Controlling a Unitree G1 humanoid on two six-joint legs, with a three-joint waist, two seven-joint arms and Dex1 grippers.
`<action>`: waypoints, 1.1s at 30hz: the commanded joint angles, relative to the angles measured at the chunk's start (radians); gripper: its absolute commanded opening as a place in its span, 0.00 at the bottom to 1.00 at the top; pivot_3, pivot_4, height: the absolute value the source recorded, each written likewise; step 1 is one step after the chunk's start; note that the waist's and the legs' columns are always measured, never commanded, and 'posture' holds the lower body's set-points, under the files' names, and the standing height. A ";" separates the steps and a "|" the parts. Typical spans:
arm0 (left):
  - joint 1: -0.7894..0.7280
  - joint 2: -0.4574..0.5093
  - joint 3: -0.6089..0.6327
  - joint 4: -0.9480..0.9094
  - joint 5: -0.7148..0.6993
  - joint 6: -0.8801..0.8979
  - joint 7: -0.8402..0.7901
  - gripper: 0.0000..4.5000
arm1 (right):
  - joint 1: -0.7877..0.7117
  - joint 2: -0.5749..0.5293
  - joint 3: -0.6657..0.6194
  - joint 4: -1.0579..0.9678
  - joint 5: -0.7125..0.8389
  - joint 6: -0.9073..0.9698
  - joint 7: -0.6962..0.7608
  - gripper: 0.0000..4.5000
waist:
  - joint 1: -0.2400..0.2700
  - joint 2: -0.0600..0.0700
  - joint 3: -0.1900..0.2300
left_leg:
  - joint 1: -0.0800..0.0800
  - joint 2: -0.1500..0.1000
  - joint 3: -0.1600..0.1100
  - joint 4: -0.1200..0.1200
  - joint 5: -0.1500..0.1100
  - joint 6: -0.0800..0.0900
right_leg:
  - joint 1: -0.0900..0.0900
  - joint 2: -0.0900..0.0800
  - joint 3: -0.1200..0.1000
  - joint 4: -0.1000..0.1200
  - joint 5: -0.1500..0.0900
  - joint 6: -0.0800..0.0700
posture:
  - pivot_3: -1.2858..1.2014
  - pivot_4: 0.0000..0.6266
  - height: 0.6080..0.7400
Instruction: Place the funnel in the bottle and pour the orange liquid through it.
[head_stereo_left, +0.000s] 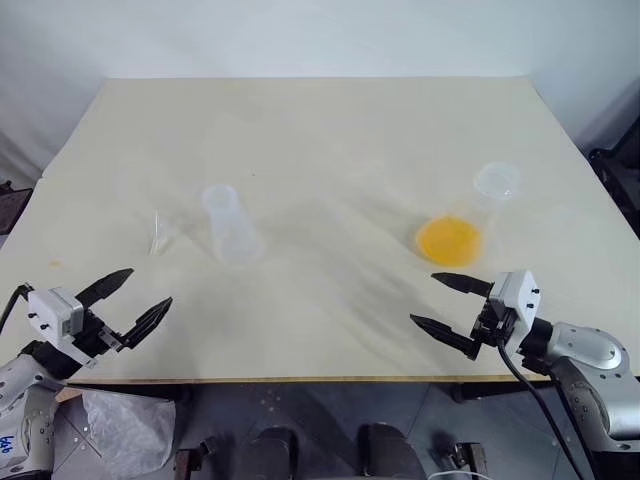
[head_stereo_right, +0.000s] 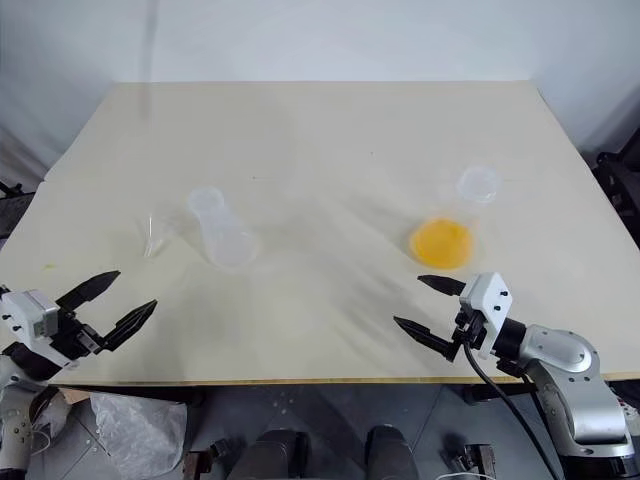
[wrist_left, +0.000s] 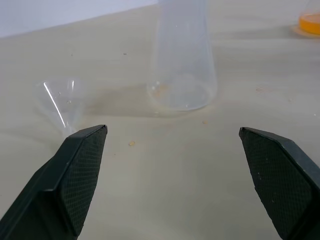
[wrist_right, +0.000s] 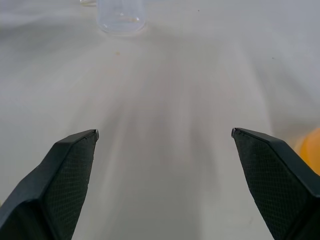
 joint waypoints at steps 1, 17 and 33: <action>0.004 0.021 0.020 -0.031 -0.019 0.008 -0.004 1.00 | 0.005 -0.013 -0.036 -0.020 0.011 -0.025 0.002 0.99 | 0.000 0.000 0.000 | 0.000 0.000 0.000 0.000 0.000 0.000 | 0.000 0.000 0.000 0.000 0.000 0.000 | 0.52 0.24 1.00; 0.072 0.006 0.110 -0.157 -0.060 0.180 0.185 1.00 | -0.106 -0.007 0.041 0.054 0.019 -0.010 0.061 0.99 | -0.005 0.000 0.000 | 0.000 0.001 0.000 0.001 0.000 0.000 | 0.000 0.000 0.000 0.001 0.000 0.000 | 0.52 0.24 1.00; 0.213 0.005 0.177 -0.363 -0.172 0.274 0.164 1.00 | -0.332 0.010 0.126 0.243 0.006 -0.041 0.206 0.99 | 0.007 0.000 0.001 | 0.000 0.001 -0.009 0.005 -0.002 -0.001 | 0.009 -0.001 0.001 -0.006 0.000 -0.001 | 0.52 0.24 1.00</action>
